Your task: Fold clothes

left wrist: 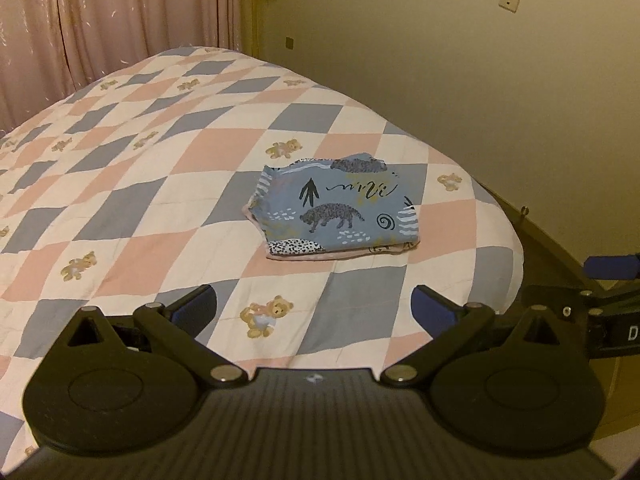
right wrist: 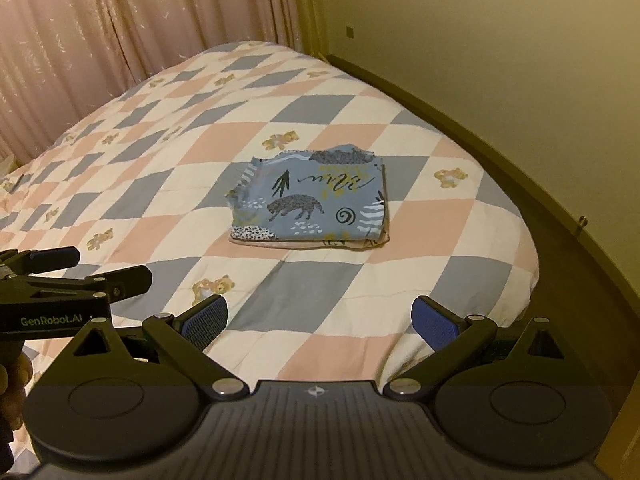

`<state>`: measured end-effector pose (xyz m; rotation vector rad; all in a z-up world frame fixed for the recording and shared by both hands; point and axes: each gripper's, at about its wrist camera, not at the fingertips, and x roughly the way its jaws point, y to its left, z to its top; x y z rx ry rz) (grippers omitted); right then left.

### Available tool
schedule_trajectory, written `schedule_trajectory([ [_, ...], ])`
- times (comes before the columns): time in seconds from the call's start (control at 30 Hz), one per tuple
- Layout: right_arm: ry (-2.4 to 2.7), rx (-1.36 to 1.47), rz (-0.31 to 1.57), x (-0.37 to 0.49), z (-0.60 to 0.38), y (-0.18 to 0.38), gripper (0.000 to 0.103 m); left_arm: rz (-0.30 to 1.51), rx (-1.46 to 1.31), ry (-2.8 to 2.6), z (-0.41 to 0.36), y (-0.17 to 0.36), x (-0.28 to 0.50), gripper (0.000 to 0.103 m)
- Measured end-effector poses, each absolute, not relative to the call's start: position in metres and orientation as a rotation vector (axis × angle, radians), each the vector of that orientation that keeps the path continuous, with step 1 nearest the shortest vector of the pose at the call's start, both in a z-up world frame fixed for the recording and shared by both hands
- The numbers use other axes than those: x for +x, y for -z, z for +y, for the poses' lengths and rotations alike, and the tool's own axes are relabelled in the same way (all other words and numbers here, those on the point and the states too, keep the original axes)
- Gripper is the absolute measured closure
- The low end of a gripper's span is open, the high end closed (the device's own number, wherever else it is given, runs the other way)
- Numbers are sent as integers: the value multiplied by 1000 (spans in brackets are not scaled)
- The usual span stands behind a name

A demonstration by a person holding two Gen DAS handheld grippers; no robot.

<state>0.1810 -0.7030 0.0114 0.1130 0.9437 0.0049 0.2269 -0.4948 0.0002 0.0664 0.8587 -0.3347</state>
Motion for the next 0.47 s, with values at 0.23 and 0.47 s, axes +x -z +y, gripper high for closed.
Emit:
schedule_trajectory([
  [0.23,9,120,921,163,-697,-23,2,849,69,343,-488,-7,212,1],
  [0.47,14,117,902,149,-692,-30,2,839,72,351,-481,-15,197,1],
])
